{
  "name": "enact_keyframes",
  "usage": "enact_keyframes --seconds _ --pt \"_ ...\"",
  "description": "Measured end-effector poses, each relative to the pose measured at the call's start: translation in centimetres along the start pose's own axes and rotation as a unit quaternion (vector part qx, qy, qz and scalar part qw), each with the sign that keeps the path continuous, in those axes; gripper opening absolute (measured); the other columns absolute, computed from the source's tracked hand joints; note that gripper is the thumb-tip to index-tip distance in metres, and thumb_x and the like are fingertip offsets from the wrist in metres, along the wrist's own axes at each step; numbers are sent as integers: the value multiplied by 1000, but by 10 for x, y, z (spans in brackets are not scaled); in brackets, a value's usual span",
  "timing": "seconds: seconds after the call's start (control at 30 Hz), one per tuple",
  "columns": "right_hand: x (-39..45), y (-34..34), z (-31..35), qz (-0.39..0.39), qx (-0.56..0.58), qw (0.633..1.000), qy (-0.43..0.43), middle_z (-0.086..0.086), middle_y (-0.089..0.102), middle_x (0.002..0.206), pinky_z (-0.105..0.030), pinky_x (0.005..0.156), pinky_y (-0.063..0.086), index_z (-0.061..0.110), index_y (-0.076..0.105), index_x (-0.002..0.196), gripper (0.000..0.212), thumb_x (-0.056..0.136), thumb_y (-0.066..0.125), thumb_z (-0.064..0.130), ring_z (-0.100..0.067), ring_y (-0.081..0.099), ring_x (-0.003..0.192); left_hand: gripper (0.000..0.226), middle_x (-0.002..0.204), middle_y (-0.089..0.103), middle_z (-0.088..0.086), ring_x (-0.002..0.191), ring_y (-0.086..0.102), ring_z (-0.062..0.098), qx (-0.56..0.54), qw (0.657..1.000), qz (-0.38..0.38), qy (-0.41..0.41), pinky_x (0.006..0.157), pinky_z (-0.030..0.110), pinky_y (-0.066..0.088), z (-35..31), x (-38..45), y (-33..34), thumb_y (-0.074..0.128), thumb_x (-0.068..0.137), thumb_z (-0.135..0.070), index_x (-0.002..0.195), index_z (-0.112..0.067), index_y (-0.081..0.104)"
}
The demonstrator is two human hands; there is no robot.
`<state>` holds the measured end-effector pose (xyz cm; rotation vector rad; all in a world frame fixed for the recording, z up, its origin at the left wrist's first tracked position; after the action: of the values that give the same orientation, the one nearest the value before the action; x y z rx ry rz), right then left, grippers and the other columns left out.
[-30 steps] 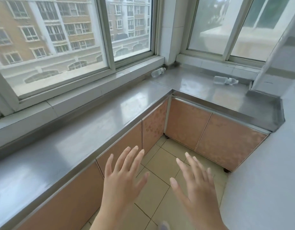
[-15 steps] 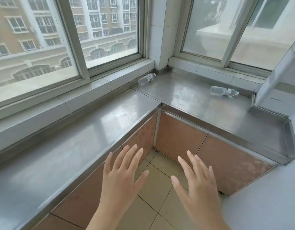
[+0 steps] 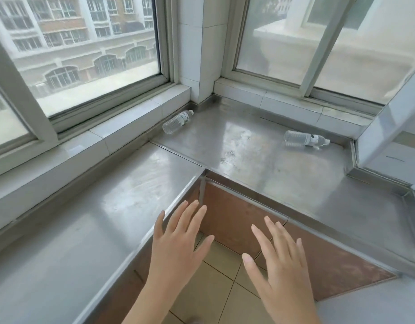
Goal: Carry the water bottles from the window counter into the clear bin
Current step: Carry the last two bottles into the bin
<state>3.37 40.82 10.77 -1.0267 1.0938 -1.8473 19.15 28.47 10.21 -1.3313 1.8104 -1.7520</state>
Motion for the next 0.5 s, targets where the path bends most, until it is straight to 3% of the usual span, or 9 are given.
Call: enact_keyframes --seconds 0.33,0.5 --pt "135 24 -51 15 -23 999 23 -2 42 148 -49 108 17 26 51 135 64 94 19 62 -22 27 139 58 140 60 -6 136 37 13 19 999 3 35 115 46 22 -3 142 73 45 88 -56 134 -25 61" --pt "212 48 -93 40 -32 999 1 -5 45 146 -51 105 21 24 52 132 63 94 18 61 -26 31 136 57 137 61 -6 134 46 15 46 999 2 11 113 46 22 -7 206 114 45 87 -56 131 -25 63"
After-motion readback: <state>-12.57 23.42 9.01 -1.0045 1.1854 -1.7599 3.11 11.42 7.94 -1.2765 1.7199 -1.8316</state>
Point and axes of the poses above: each hand's wrist, its own x-axis towards the middle knuckle, its own y-axis out of the palm, z = x × y, the point moved 7 cm from there along x, towards the middle knuckle
